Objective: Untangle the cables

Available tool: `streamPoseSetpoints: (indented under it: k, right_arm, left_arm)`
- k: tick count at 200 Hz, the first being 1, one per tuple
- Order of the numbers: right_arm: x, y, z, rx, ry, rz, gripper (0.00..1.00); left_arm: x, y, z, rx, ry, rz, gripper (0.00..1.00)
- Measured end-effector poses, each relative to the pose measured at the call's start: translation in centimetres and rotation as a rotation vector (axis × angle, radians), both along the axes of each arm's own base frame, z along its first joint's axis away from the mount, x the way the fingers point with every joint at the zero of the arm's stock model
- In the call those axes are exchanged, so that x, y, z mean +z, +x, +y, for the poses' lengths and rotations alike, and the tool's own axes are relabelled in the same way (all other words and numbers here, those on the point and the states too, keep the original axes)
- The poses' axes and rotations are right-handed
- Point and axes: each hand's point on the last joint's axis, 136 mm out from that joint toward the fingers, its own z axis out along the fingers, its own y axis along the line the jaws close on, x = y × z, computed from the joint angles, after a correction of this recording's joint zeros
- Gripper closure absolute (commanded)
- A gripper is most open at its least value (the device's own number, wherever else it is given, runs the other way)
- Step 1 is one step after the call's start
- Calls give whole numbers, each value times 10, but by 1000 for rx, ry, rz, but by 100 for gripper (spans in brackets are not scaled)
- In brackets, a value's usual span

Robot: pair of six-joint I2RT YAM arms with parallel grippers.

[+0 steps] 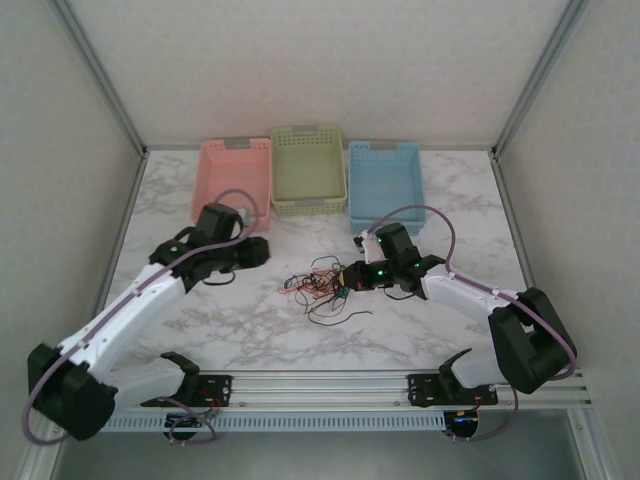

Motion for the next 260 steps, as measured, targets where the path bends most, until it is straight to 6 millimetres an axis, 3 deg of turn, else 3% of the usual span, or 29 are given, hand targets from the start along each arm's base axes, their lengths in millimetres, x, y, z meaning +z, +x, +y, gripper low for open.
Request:
streamPoseSetpoints:
  k: [39,66,106,170,193,260]
  right_arm:
    - [1,0,0,0,2,-2,100]
    - [1,0,1,2,4,-1,100]
    - [1,0,1,2,4,-1,100]
    - [1,0,1,2,6,-3,100]
    - [1,0,1,2,6,-4,100]
    - [1,0,1,2,6,-3,100]
  left_arm:
    - [-18,-2,-84,-247,-50,84,30]
    - [-46,-3,-111,-313,-46,160,30]
    - [-73,0,-120,-333,-16,220,33]
    - [-69,19,-134,-348,-10,191,43]
    - [-77,25,-138,-351,5,197,45]
    - [-88,28,-136,-355,38,203,69]
